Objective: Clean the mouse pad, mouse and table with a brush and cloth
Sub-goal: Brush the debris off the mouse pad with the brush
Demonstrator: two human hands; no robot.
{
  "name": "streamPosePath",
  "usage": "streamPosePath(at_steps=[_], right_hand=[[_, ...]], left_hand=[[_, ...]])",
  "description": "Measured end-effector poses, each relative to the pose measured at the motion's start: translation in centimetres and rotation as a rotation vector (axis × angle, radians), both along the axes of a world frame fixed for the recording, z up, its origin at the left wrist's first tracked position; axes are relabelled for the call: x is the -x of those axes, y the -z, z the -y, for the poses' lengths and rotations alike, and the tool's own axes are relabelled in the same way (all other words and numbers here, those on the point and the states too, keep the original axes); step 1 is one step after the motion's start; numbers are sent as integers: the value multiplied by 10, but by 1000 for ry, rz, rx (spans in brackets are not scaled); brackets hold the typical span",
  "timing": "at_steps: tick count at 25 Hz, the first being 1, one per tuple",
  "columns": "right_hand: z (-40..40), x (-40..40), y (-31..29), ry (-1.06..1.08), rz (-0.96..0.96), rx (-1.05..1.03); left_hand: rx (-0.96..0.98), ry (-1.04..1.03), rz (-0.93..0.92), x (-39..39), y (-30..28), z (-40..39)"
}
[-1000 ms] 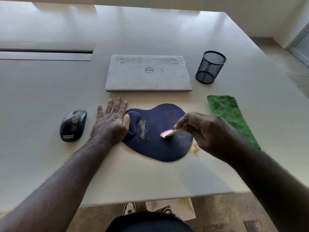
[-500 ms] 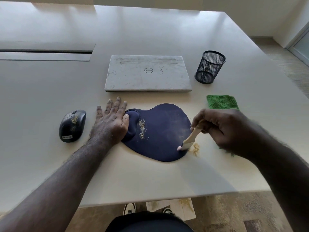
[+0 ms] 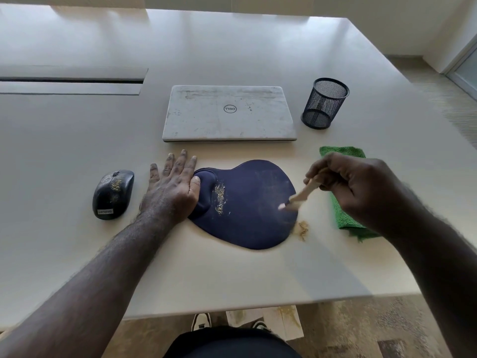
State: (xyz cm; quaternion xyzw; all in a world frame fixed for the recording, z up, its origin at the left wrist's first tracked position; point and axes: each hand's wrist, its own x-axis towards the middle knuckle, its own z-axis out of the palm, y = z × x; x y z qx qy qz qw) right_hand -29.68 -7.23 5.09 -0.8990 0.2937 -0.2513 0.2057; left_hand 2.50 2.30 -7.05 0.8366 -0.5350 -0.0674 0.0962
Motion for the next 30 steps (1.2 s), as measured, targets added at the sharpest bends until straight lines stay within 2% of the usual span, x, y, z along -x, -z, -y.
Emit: streamPosePath(at_steps=[3, 8, 12, 19, 24, 27, 30], right_hand=[[-5, -7, 7, -2, 19, 45], [4, -5, 6, 7, -12, -25], [13, -27, 12, 105, 93, 121], [17, -41, 13, 94, 12, 79], [18, -40, 16, 112, 34, 149], [20, -27, 17, 41, -6, 77], [26, -17, 12, 33, 37, -2]], left_hand=[[2, 1, -9, 0, 0, 0], [-1, 1, 0, 0, 1, 0], [4, 2, 1, -1, 1, 0], [3, 3, 10, 0, 1, 0], [0, 7, 8, 0, 0, -1], [6, 6, 7, 0, 0, 0], [6, 5, 9, -1, 2, 0]])
